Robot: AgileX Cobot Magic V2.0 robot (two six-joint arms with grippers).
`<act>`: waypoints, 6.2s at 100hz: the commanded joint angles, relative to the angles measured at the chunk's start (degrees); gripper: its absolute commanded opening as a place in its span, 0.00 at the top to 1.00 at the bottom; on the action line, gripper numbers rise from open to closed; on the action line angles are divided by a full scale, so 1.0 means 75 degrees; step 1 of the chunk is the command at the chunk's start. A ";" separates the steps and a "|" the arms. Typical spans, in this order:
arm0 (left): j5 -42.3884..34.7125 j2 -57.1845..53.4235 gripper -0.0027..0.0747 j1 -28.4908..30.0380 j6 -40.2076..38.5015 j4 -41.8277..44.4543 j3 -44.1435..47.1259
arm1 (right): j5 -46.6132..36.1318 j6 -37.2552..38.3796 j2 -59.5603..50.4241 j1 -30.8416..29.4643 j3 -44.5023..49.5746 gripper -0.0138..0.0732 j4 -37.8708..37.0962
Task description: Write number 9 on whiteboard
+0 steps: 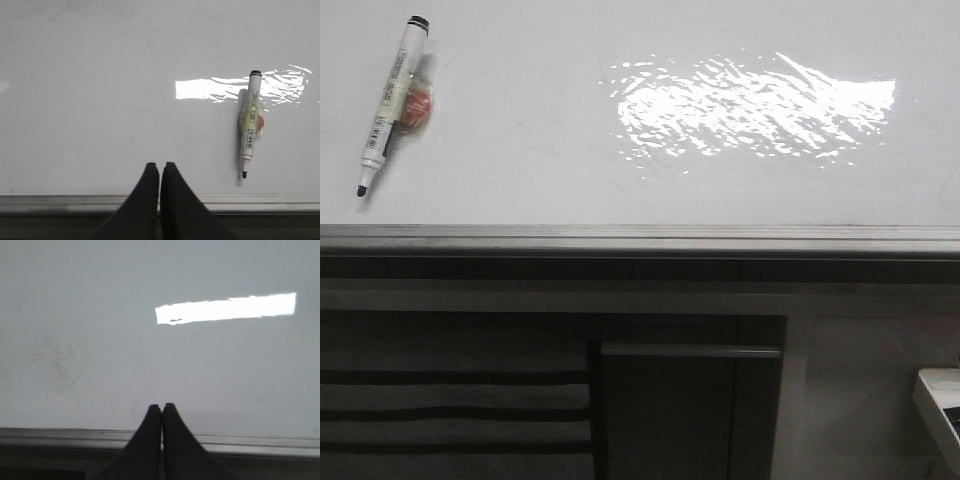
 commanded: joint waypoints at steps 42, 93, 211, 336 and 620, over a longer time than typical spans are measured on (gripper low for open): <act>0.0094 0.0114 0.99 0.0019 -0.0081 -0.0305 -0.1814 | 0.1369 -0.0038 0.0134 0.0025 -0.2270 0.92 0.0214; 0.2966 0.3173 0.99 0.0019 -0.0010 -0.0132 -0.4897 | 0.3762 -0.0230 0.2809 0.0025 -0.4635 0.92 0.0200; 0.2939 0.3435 0.58 0.0019 -0.0309 0.0270 -0.4804 | 0.3703 -0.0230 0.3055 0.0025 -0.4635 0.46 0.0064; 0.2580 0.5687 0.30 -0.1326 0.0050 -0.0128 -0.4804 | 0.3746 -0.0230 0.3055 0.0025 -0.4635 0.10 0.0136; 0.7151 0.9044 0.96 -0.5705 0.4960 -0.1730 -0.8655 | 0.8588 -0.9123 0.7733 0.1592 -0.8126 0.24 0.7282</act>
